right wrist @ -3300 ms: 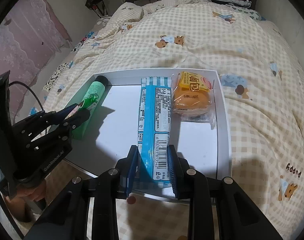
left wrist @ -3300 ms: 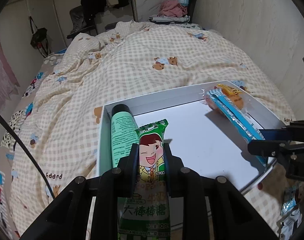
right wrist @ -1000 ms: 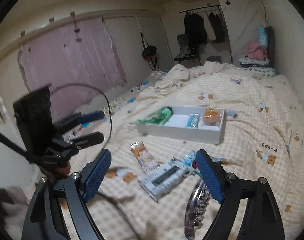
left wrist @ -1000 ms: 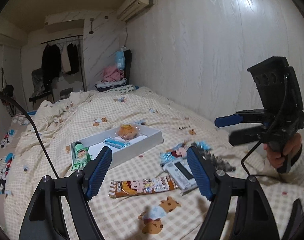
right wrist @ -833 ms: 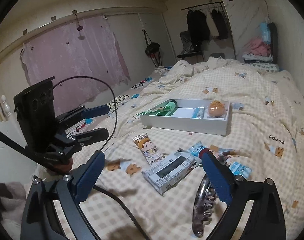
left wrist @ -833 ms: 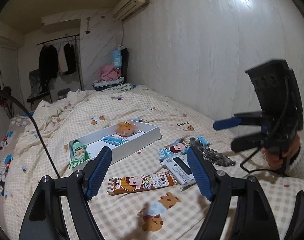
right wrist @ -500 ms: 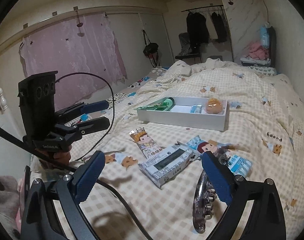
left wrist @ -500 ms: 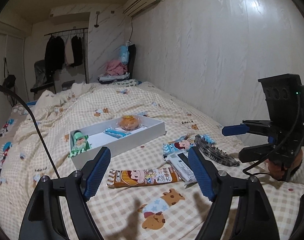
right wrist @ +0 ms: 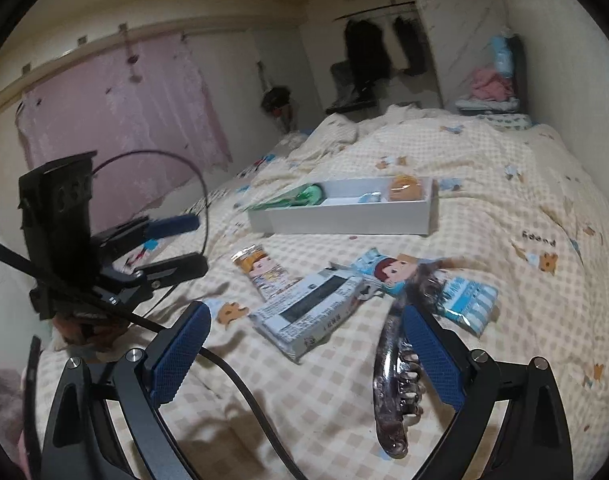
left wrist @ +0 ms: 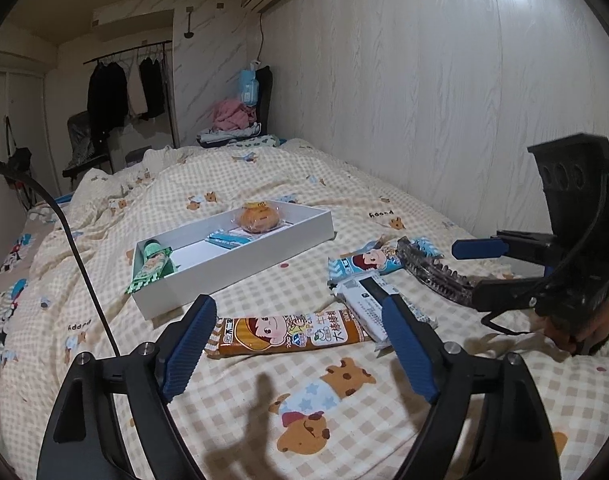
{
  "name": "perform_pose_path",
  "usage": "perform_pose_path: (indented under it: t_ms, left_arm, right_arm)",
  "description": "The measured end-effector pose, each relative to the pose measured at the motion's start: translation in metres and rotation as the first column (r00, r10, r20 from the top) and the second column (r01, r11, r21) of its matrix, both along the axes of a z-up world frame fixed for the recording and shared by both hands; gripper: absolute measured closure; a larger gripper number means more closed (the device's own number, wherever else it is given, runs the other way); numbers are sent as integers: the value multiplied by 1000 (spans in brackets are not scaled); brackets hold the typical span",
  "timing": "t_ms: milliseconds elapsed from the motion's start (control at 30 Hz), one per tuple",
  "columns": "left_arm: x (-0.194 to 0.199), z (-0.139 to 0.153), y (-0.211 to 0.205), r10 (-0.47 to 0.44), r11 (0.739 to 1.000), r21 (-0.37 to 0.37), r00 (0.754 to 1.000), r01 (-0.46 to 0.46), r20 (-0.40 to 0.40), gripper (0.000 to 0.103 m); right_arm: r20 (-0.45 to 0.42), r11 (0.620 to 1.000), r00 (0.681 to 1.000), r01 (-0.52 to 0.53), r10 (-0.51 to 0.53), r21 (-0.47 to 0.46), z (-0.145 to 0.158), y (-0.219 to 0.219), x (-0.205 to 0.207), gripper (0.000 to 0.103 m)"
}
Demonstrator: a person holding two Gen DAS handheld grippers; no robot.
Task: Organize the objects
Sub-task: 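Withdraw both grippers and move the left gripper toward the orange snack stick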
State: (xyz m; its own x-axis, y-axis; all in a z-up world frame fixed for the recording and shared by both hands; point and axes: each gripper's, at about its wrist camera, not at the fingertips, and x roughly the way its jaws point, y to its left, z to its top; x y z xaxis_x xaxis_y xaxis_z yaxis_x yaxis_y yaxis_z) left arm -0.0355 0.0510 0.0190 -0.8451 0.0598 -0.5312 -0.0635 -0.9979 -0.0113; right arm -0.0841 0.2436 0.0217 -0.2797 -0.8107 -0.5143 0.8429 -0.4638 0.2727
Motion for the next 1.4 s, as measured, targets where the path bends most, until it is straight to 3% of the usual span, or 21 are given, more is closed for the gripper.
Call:
perform_pose_path:
  t_ms: [133, 833, 933, 1000, 1033, 1067, 1133, 1233, 1300, 1400]
  left_arm:
    - [-3, -4, 1, -8, 1000, 5, 1000, 7, 16, 4]
    - [-7, -11, 3, -11, 1000, -2, 997, 11, 71, 2]
    - [-5, -6, -5, 13, 1000, 21, 998, -14, 56, 2]
    - [-3, 4, -20, 20, 996, 81, 999, -23, 37, 2]
    - [-3, 8, -26, 23, 994, 104, 999, -27, 37, 3]
    - [-3, 12, -33, 25, 992, 126, 999, -30, 42, 13]
    - [-5, 16, -44, 6, 985, 174, 998, -16, 58, 23]
    - [-18, 9, -54, -18, 970, 240, 989, -18, 148, 35]
    - [-27, 0, -58, 2, 966, 253, 979, -55, 206, 37]
    - [-45, -18, -69, 71, 948, 272, 944, -164, 323, 38]
  right_arm:
    - [-40, 1000, 999, 15, -14, 19, -1, -3, 7, 5]
    - [-16, 1000, 1000, 8, -7, 30, -7, -5, 4, 5]
    - [-10, 1000, 1000, 11, -11, 21, -7, -4, 2, 5]
    - [-11, 1000, 1000, 18, -17, 15, -6, -2, 2, 5]
    - [-12, 1000, 1000, 20, -20, 15, -6, -2, 2, 5]
    - [-11, 1000, 1000, 20, -20, 16, -6, -2, 1, 5]
    - [-10, 1000, 1000, 17, -17, 24, -7, -4, 1, 5]
    - [-10, 999, 1000, 15, -14, 31, -8, -6, 1, 5]
    - [-10, 999, 1000, 15, -15, 33, -8, -5, 1, 5]
    - [-6, 999, 1000, 17, -17, 31, -8, -5, 0, 5]
